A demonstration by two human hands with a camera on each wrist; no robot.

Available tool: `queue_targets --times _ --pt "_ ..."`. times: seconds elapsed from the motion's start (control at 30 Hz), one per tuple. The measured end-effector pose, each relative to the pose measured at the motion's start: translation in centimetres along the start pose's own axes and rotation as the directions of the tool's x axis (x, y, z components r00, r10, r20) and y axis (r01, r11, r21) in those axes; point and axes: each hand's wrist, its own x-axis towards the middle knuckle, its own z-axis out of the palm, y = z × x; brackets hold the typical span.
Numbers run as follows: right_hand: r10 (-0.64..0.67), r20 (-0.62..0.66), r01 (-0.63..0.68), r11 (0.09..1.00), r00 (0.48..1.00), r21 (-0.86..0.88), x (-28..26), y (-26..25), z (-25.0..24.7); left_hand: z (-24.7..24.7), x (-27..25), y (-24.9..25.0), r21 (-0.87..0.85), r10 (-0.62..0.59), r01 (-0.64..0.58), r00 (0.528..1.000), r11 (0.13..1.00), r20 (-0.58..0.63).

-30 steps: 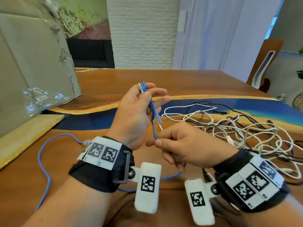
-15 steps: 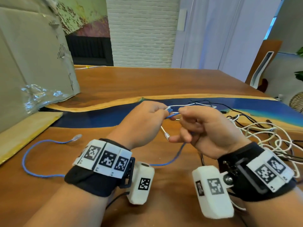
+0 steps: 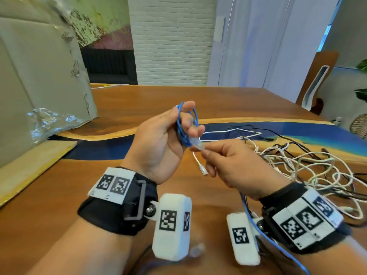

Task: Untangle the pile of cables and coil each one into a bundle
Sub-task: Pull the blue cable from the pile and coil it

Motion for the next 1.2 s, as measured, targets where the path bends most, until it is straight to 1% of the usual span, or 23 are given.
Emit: queue_targets --times 0.07,0.1,0.17,0.23,0.27,0.3,0.4,0.47,0.5,0.53,0.57,0.63,0.7,0.73,0.77,0.8,0.83,0.9,0.93,0.97,1.03,1.1,1.2 --pt "0.047 0.097 -0.048 0.999 0.994 0.007 -0.2 -0.1 0.6 0.0 0.1 -0.4 0.034 0.055 -0.053 0.998 0.998 -0.039" --pt "0.073 0.137 -0.077 0.997 0.988 0.024 -0.4 -0.3 0.8 -0.1 0.1 -0.6 0.082 0.068 -0.063 0.996 0.995 -0.056" --pt "0.092 0.193 -0.094 0.996 0.977 0.005 -0.8 -0.6 0.9 -0.3 0.2 -0.9 0.235 0.074 -0.052 0.993 0.971 -0.088" --pt "0.079 0.224 -0.074 0.997 0.971 -0.034 -1.0 -1.0 0.7 -0.4 0.1 -1.2 0.418 0.081 -0.033 0.992 0.908 -0.098" --pt "0.071 0.222 -0.063 0.997 0.972 -0.042 -1.1 -1.2 0.6 -0.4 0.1 -1.3 0.523 0.083 -0.024 0.993 0.852 -0.089" --pt "0.061 0.215 -0.053 0.998 0.975 -0.045 -1.1 -1.2 0.4 -0.3 0.0 -1.3 0.635 0.082 -0.015 0.994 0.772 -0.076" --pt "0.036 0.173 -0.032 0.999 0.984 -0.025 -1.0 -1.1 -0.2 -0.9 0.1 -1.4 0.898 0.08 -0.025 0.997 0.439 -0.011" --pt "0.032 0.13 -0.041 0.997 0.991 0.071 -0.9 -1.0 -0.4 -1.4 0.1 -1.2 0.973 0.054 -0.037 0.998 0.229 0.026" --pt "0.035 0.104 -0.051 0.986 0.994 0.158 -0.8 -0.9 -0.5 -1.6 0.2 -1.0 0.986 0.025 -0.022 1.0 0.162 0.018" --pt "0.04 0.086 -0.06 0.966 0.996 0.25 -0.7 -0.9 -0.5 -1.8 0.1 -0.8 0.991 -0.011 0.005 1.0 0.133 -0.003" --pt "0.042 0.077 -0.065 0.942 0.996 0.33 -0.7 -0.9 -0.6 -2.0 0.2 -0.7 0.989 -0.049 0.033 0.998 0.144 -0.026" --pt "0.044 0.066 -0.068 0.899 0.997 0.432 -0.6 -0.9 -0.8 -2.1 0.2 -0.4 0.965 -0.112 0.085 0.992 0.25 -0.059" --pt "0.062 0.027 -0.067 0.879 0.998 0.471 -0.5 -0.8 -1.1 -1.9 0.1 -0.3 0.923 -0.161 0.142 0.983 0.358 -0.089" --pt "0.071 0.002 -0.063 0.882 0.998 0.467 -0.4 -0.6 -1.2 -1.8 0.0 -0.4 0.908 -0.183 0.161 0.978 0.386 -0.096" --pt "0.068 -0.028 -0.049 0.899 0.997 0.435 -0.3 -0.5 -1.2 -1.6 -0.1 -0.4 0.898 -0.207 0.172 0.974 0.405 -0.093" --pt "0.047 -0.065 -0.02 0.933 0.997 0.359 -0.1 -0.3 -1.2 -1.5 -0.2 -0.5 0.884 -0.23 0.182 0.969 0.43 -0.088" --pt "0.01 -0.113 0.017 0.972 0.994 0.235 0.0 -0.1 -1.3 -1.5 -0.3 -0.5 0.86 -0.245 0.198 0.965 0.471 -0.088" --pt "-0.084 -0.205 0.079 0.996 0.975 -0.029 0.3 0.2 -1.6 -1.6 -0.4 -0.2 0.772 -0.257 0.245 0.96 0.586 -0.109" --pt "-0.104 -0.219 0.088 0.993 0.97 -0.08 0.3 0.4 -2.0 -1.6 -0.5 -0.1 0.721 -0.263 0.261 0.958 0.642 -0.112" --pt "-0.103 -0.208 0.09 0.993 0.973 -0.071 0.3 0.5 -2.3 -1.5 -0.6 0.0 0.671 -0.274 0.272 0.956 0.69 -0.106" --pt "-0.081 -0.125 0.087 0.995 0.989 0.045 0.1 0.6 -2.5 -1.2 -0.6 0.2 0.573 -0.305 0.292 0.949 0.765 -0.077" --pt "-0.082 -0.037 0.086 0.988 0.996 0.125 0.1 0.5 -2.3 -1.0 -0.6 0.3 0.493 -0.331 0.311 0.942 0.813 -0.049" --pt "-0.121 0.007 0.118 0.975 0.993 0.188 0.2 0.3 -1.8 -0.7 -0.6 0.3 0.398 -0.344 0.316 0.939 0.861 -0.003"
